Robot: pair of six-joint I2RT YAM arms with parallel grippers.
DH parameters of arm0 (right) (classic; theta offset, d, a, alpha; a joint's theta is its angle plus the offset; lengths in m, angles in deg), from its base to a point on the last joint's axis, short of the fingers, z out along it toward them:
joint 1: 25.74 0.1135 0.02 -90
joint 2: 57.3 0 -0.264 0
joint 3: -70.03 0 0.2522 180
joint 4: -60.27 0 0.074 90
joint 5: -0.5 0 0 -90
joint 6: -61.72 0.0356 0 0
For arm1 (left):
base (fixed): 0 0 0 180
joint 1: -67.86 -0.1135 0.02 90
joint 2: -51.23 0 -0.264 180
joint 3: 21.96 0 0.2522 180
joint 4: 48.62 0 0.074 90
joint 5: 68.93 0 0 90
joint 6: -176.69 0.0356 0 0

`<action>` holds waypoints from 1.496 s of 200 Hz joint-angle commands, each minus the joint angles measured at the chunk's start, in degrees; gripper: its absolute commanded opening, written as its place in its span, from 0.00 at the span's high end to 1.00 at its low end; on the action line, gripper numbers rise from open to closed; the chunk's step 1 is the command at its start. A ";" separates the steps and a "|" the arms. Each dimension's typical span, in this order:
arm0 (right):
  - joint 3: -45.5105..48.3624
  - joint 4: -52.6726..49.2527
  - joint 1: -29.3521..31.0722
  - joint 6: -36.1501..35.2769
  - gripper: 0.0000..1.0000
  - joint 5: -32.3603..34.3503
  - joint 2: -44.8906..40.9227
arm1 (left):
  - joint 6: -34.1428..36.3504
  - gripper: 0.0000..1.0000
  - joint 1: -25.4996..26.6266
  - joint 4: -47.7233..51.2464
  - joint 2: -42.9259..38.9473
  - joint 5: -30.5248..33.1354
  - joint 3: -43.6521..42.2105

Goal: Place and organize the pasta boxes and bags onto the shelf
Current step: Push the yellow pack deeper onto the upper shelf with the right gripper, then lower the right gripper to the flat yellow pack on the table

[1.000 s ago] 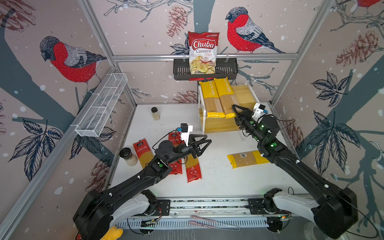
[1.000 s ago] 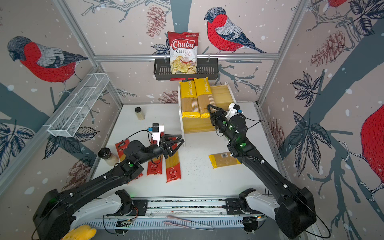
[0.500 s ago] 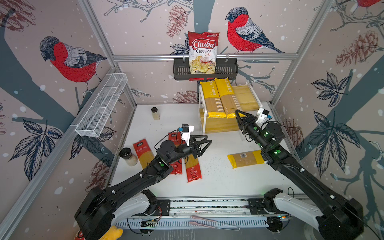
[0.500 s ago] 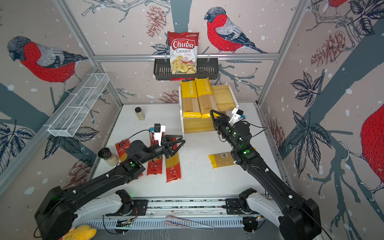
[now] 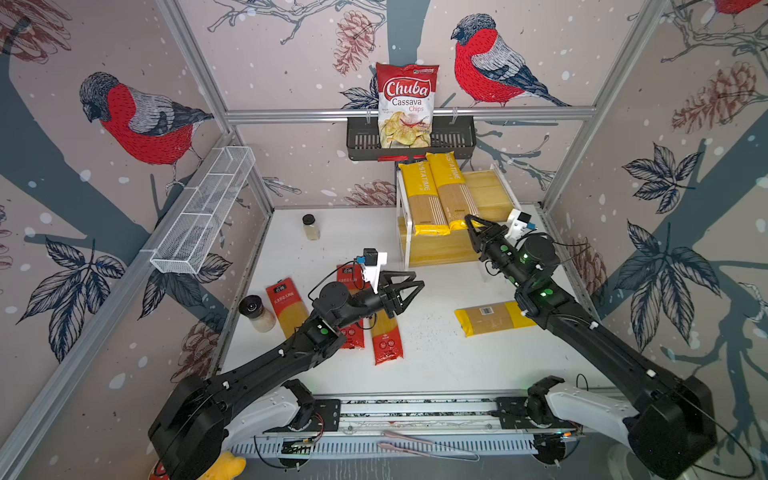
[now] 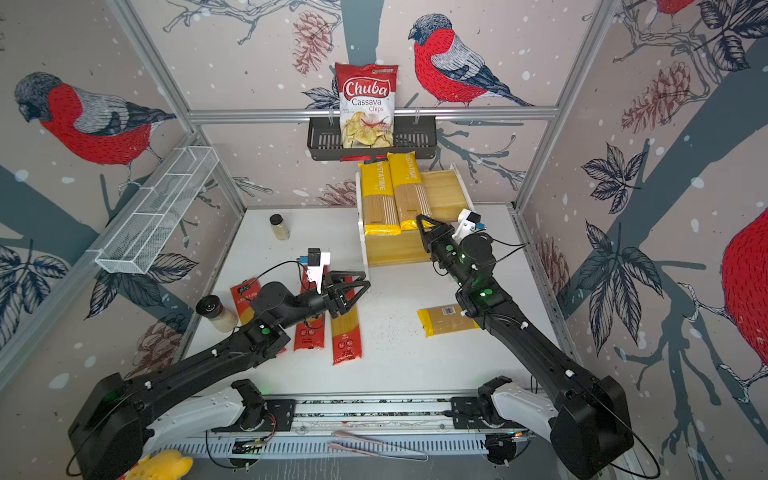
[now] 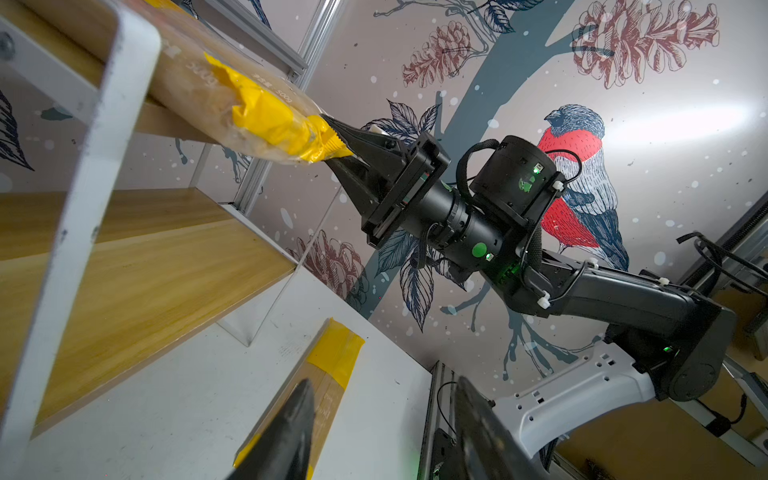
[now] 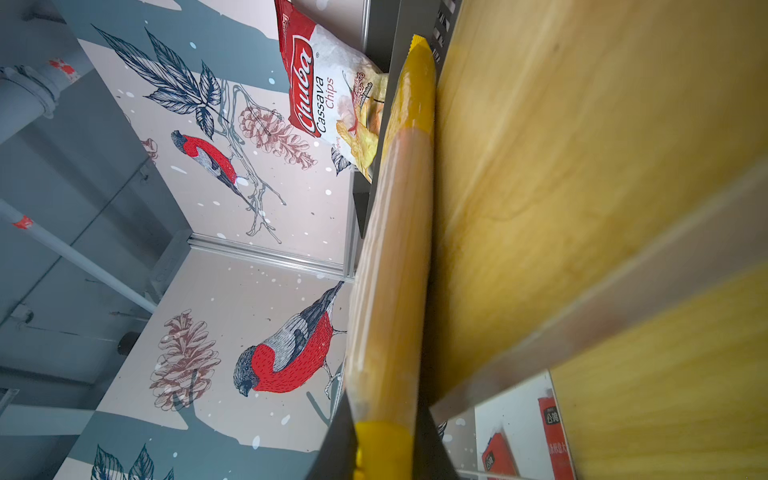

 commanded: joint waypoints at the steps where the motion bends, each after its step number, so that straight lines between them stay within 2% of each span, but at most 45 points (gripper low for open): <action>1: 0.41 1.37 0.07 -1.42 0.65 -1.18 -0.95 | 0.22 0.47 0.02 -1.93 0.08 -0.09 -0.13; 25: 0.77 -0.39 -0.26 -2.69 0.49 -0.26 -2.80 | 1.28 0.47 0.02 -1.15 0.32 0.05 0.29; 54: 1.65 -7.32 -1.29 -6.72 0.41 0.39 -6.09 | 4.61 0.47 0.02 1.71 -0.87 1.76 -0.10; 85: 6.20 -12.90 -1.68 -10.26 0.37 0.40 -10.10 | 10.19 0.46 1.95 4.57 -2.13 6.78 -2.04; 109: 9.60 -17.96 -1.56 -13.16 0.36 -0.45 -13.17 | 20.58 0.46 10.38 6.38 -2.30 17.82 -3.95; 119: 10.68 -21.47 -1.14 -15.18 0.36 0.45 -14.04 | 22.84 0.46 13.01 5.81 -1.40 20.85 -4.91; 158: 16.24 -31.96 0.84 -19.25 0.36 7.61 -13.32 | 18.06 0.44 15.75 -4.43 6.12 20.74 -8.69; 188: 20.24 -36.33 0.19 -19.45 0.35 15.05 -10.45 | 18.33 0.43 18.69 -5.84 12.78 22.64 -7.24; 216: 23.32 -38.35 -3.08 -18.77 0.31 18.62 -10.33 | 16.81 0.43 19.53 -8.53 16.72 21.79 -6.99; 242: 25.06 -40.60 -8.73 -18.84 0.26 17.50 -11.27 | 16.20 0.43 19.79 -10.00 18.48 21.29 -6.82; 281: 25.19 -42.74 -23.38 -22.74 0.20 12.70 -14.33 | 16.18 0.43 19.87 -10.41 19.49 20.28 -6.05; 299: 25.76 -45.99 -25.88 -21.72 0.20 11.67 -15.13 | 16.13 0.43 19.88 -10.09 19.36 20.00 -5.72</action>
